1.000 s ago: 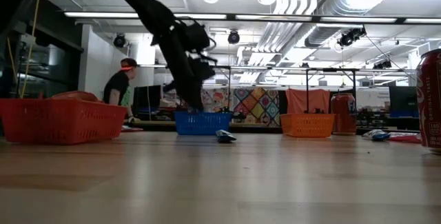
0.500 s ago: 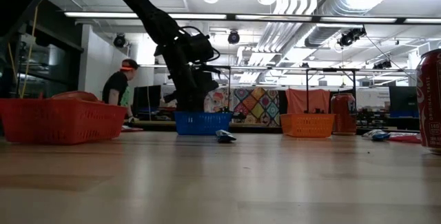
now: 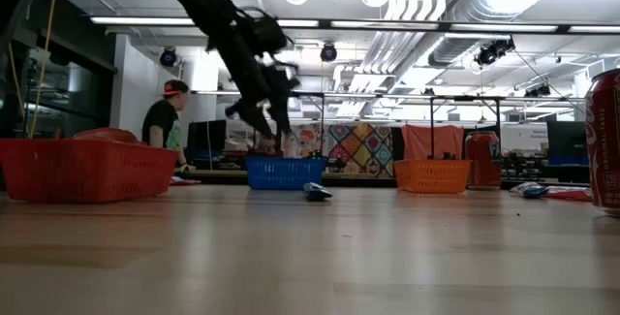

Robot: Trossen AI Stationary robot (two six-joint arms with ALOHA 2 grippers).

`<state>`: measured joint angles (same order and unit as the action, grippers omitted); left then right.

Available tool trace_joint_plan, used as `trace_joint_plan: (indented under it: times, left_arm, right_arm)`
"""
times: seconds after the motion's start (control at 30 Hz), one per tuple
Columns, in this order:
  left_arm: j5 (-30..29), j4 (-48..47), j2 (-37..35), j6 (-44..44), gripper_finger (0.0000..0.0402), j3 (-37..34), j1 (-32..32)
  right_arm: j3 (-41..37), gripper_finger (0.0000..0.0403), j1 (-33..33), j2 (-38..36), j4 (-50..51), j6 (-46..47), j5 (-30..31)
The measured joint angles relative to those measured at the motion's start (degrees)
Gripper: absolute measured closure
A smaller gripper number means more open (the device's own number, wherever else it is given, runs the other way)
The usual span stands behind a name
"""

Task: Sort candy
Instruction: Put the white candy pack into the blue basket

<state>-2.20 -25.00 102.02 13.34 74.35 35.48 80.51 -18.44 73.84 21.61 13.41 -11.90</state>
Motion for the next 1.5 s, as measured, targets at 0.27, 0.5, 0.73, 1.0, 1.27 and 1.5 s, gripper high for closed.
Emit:
trace_joint_plan:
  times: [0.27,0.5,0.73,1.0,1.27,1.5]
  left_arm:
    - [-4.7,-7.8,-12.2,2.5,0.0155,0.0,5.6]
    - [-7.5,-18.4,-13.0,0.9,0.0155,0.0,9.4]
    - [-13.3,-25.7,-8.0,1.3,0.0156,-2.0,12.8]
    - [-12.4,-21.1,-7.2,10.5,0.0156,-14.7,13.6]
    - [-24.5,-4.1,-13.4,26.3,0.0197,-29.1,11.5]
    - [-28.9,11.8,-13.4,31.2,0.0386,-36.0,11.6]
  right_arm:
    - [0.0,0.0171,0.0,0.0,0.0,-1.9,0.0]
    - [0.0,0.0171,0.0,0.0,0.0,-1.9,0.0]
    - [0.0,0.0171,0.0,0.0,0.0,-1.9,0.0]
    - [0.0,0.0171,0.0,0.0,0.0,-1.9,-0.1]
    - [0.0,0.0171,-0.3,0.0,0.0,-1.9,-0.1]
    - [0.0,0.0171,-0.3,0.0,0.0,-1.4,0.0]
